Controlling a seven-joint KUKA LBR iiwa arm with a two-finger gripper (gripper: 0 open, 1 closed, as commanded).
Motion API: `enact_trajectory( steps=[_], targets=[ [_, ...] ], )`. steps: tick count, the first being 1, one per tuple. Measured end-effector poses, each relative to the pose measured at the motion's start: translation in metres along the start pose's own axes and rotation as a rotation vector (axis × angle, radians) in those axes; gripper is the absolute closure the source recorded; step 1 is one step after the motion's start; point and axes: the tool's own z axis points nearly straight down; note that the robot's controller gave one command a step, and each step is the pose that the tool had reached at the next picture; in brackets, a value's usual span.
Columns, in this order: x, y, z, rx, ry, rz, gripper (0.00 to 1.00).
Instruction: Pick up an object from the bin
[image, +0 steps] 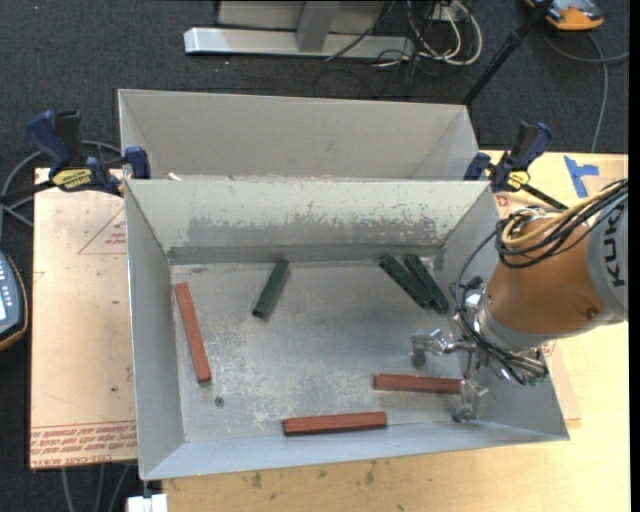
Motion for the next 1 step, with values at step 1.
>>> enact_trajectory(
  steps=[1],
  targets=[
    [-0.0001,-0.0004,-0.0011,0.001,0.001,-0.002,1.0]
  ],
)
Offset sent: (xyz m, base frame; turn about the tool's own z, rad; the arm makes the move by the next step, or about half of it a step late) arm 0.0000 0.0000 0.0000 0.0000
